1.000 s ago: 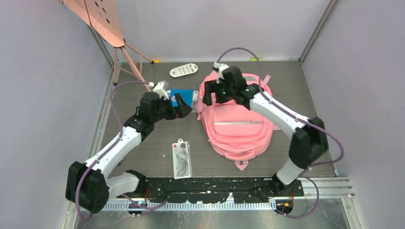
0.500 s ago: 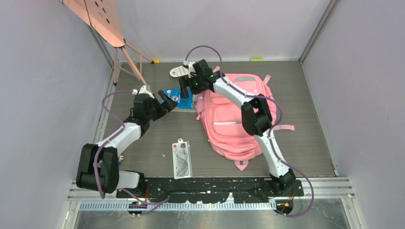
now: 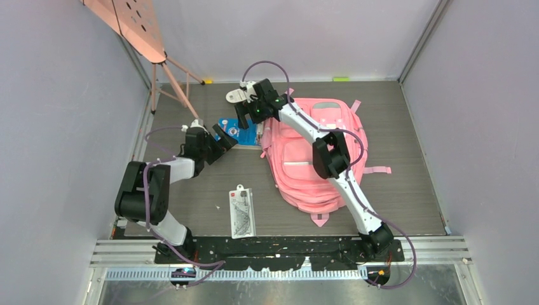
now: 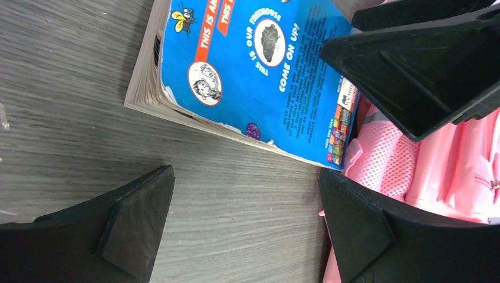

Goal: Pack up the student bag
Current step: Pick up the book from the center of the board.

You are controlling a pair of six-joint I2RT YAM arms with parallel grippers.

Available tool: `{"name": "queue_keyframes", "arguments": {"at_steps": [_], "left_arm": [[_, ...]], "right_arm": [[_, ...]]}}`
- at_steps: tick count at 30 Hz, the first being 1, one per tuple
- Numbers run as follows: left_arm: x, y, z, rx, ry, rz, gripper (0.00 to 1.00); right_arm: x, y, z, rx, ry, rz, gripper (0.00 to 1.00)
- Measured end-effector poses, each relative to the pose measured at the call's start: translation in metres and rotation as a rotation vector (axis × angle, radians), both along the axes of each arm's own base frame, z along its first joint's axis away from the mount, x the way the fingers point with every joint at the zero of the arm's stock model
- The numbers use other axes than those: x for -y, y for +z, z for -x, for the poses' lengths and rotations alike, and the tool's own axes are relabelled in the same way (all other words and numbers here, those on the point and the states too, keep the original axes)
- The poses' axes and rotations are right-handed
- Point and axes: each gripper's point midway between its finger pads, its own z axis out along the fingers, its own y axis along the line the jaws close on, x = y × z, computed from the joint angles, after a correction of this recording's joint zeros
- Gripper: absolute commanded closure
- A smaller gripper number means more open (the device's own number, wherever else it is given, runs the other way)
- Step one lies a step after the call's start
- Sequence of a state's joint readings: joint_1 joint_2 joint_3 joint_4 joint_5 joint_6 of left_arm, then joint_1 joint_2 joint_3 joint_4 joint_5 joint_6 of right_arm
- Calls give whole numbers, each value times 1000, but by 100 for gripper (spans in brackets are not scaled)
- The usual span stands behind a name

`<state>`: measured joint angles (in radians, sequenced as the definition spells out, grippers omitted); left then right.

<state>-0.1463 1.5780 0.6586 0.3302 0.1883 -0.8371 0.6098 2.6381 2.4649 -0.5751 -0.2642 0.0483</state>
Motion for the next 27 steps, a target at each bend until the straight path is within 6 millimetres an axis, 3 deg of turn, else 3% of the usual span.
{"name": "queue_keyframes", "arguments": {"at_steps": [6,16,22,27], "left_arm": [[2,-7,-12,11,-4,6,7],[1,-7,-34,43,-7,-30,7],[-8,-9,-38,49,7,-85,7],[-25,-10,-35,41,41,-144,6]], "right_arm": [[-2,-14,-9,7,9,0,0],[-4,-19,-1,-37,54,-36,6],[-4,-21,28,-85,93,-35,13],[-10,-22,75,-159,100,-6,14]]}}
